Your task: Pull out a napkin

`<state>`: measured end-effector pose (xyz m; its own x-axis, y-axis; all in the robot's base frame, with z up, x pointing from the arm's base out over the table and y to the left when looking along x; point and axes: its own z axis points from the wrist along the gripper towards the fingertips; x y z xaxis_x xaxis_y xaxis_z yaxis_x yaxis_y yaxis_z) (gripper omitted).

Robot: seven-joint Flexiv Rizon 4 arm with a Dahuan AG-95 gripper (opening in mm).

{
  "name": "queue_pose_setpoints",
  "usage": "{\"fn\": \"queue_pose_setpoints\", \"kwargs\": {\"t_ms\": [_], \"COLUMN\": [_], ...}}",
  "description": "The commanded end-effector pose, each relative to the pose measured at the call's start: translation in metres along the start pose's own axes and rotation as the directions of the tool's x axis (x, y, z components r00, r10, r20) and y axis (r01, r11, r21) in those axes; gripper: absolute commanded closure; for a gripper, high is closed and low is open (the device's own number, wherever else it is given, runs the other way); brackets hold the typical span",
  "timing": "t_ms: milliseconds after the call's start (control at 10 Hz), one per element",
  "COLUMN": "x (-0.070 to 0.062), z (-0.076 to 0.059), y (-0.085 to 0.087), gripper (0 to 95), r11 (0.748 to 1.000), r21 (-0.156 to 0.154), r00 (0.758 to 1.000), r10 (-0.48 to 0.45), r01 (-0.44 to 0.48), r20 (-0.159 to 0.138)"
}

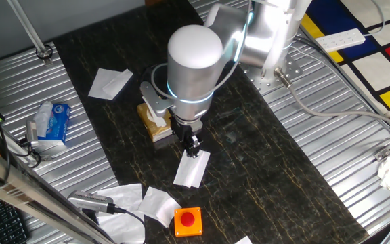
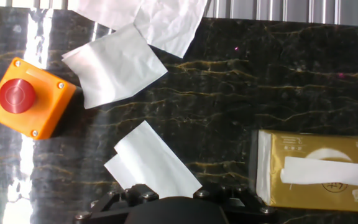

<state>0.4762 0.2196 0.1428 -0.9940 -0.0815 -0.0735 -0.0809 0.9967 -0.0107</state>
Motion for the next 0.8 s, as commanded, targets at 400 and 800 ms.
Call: {"fn": "queue_pose_setpoints", "kwargs": {"t_ms": [400,800], "x": [0.0008,0.0021], "z": [-0.0003,0.0011], "y": [-0.0013,-0.0029], "gripper": [38.0,38.0], "r11": [1.0,1.0], "r21": [0.012,0.011], "r00": [1.0,0.999], "r10": [0.0,-0.013], "r01": [0.0,0.012], "r20": [0.02,0.033]}}
